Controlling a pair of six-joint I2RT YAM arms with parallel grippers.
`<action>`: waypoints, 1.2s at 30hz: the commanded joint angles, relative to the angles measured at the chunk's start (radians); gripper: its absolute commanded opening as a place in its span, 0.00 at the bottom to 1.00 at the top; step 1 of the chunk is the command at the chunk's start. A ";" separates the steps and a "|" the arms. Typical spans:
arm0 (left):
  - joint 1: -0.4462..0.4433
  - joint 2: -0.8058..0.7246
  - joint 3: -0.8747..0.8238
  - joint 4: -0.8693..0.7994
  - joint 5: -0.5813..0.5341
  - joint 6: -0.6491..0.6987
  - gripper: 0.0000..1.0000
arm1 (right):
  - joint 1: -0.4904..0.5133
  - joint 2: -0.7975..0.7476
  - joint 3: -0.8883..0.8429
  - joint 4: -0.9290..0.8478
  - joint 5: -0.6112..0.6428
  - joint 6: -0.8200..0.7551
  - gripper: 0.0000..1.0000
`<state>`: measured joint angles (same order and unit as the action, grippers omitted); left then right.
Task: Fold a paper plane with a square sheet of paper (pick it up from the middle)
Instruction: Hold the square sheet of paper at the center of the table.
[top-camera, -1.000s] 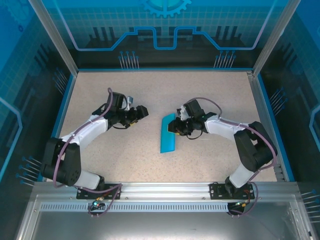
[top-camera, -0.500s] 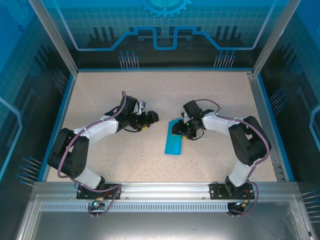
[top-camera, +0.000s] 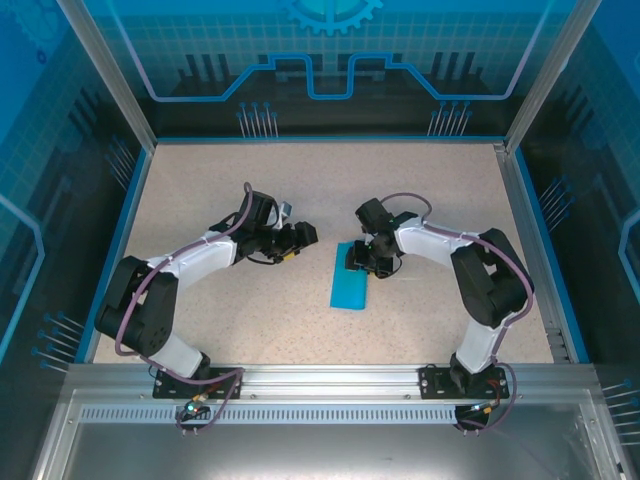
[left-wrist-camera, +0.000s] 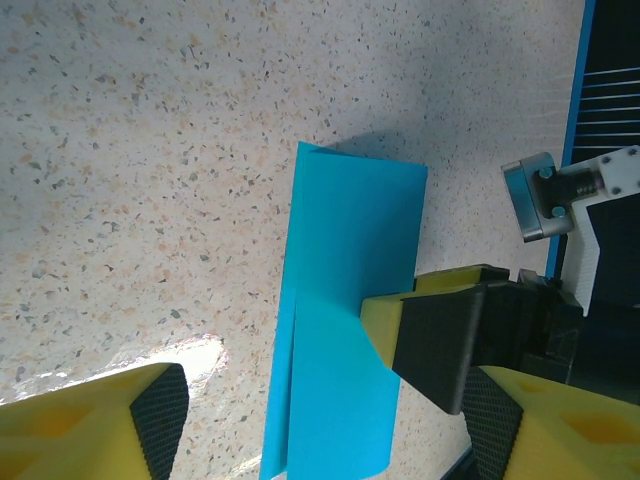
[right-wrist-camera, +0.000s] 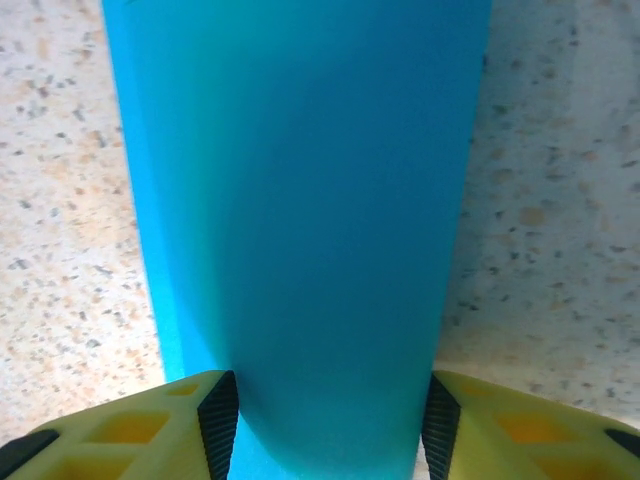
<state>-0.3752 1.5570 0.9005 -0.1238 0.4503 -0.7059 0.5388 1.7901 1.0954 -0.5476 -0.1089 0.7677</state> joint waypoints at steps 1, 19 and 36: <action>-0.002 0.012 -0.010 0.011 0.011 0.005 0.76 | 0.010 0.040 0.031 -0.048 0.022 0.013 0.53; -0.017 0.047 -0.049 0.092 0.070 -0.079 0.72 | 0.026 0.112 0.060 -0.080 0.026 0.089 0.62; -0.062 0.075 -0.096 0.183 0.103 -0.131 0.54 | 0.064 0.189 0.058 -0.087 0.074 0.128 0.63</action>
<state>-0.4316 1.6108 0.8154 0.0307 0.5179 -0.8181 0.5774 1.8862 1.1931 -0.6399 -0.0330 0.8764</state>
